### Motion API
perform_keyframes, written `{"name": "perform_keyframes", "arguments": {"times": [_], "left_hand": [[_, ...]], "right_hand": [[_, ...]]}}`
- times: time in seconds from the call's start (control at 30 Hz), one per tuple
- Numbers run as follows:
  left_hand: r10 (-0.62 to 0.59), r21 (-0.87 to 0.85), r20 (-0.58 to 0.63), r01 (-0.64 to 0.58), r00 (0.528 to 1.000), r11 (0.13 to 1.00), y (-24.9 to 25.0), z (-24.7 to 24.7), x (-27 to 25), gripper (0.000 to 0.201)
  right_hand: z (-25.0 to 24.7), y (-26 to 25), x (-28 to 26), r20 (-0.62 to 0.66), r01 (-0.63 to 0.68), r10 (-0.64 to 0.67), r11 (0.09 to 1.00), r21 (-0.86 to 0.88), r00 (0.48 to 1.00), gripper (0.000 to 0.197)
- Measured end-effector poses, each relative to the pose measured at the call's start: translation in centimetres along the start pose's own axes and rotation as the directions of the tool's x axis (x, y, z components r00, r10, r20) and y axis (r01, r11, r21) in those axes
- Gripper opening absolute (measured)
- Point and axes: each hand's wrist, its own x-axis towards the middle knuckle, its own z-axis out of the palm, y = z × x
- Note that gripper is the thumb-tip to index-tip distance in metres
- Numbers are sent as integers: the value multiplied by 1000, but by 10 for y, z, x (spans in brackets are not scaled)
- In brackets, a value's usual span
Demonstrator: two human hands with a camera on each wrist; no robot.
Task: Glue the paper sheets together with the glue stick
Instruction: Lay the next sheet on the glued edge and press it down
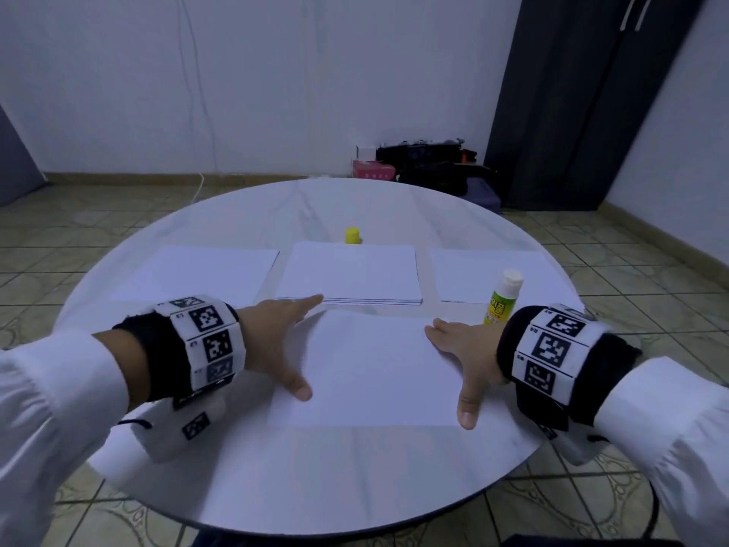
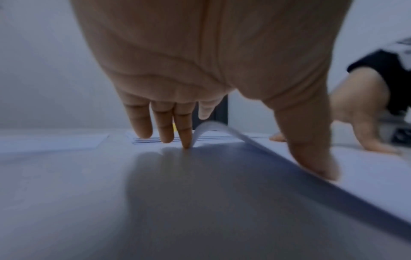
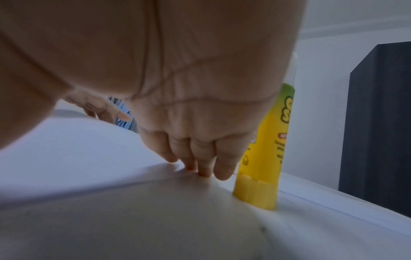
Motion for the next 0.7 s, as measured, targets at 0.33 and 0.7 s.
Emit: {"name": "perform_keyframes", "arguments": {"times": [0.33, 0.7], "left_hand": [[-70, -744, -49, 11, 996, 669, -15, 18, -19, 37], [-235, -818, -276, -100, 932, 566, -55, -20, 11, 32]], "right_hand": [[8, 0, -12, -41, 33, -27, 990, 136, 999, 110], [-34, -21, 22, -311, 24, 212, 791, 611, 926, 24]]}}
